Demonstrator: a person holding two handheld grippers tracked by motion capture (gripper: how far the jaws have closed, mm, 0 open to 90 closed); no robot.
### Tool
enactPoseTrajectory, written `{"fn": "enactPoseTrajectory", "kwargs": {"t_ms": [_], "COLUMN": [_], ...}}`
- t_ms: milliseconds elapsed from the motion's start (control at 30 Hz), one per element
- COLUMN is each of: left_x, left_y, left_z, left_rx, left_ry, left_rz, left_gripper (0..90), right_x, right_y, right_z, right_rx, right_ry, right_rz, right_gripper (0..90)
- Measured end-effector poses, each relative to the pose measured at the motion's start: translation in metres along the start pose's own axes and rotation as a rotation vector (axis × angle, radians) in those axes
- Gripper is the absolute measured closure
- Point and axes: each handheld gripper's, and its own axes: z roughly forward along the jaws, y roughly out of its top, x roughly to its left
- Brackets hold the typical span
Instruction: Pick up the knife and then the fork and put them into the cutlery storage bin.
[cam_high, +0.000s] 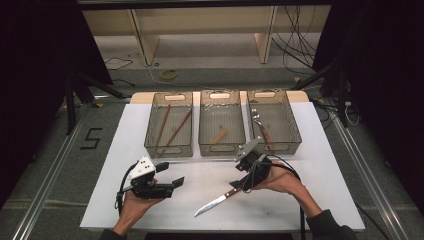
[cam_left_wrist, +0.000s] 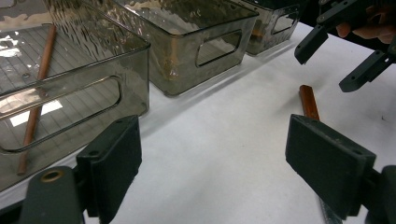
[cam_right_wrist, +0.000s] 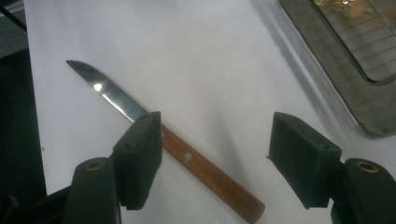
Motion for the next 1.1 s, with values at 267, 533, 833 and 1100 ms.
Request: {"fn": "enactPoseTrajectory", "kwargs": {"t_ms": [267, 533, 833, 1100], "left_x": [0.0, 0.0, 0.0, 0.0], "left_y": [0.0, 0.0, 0.0, 0.0], "left_z": [0.0, 0.0, 0.0, 0.0], "left_rx": [-0.003, -0.002, -0.003, 0.002], "left_ry": [0.0, 0.0, 0.0, 0.0], "left_rz": [-0.004, -0.001, -0.002, 0.0], "left_gripper": [17.9, 17.9, 17.9, 17.9], "right_x": [0.005, 0.003, -0.009, -0.01], "right_y": [0.0, -0.002, -0.011, -0.022], "right_z": [0.011, 0.019, 0.025, 0.028], "right_rx": [0.064, 0.093, 0.119, 0.155], "right_ry": [0.016, 0.006, -0.094, -0.098], "right_rz": [-0.035, -0.018, 0.061, 0.076], "right_gripper": [34.8, 46.6, 81.4, 89.9]}}
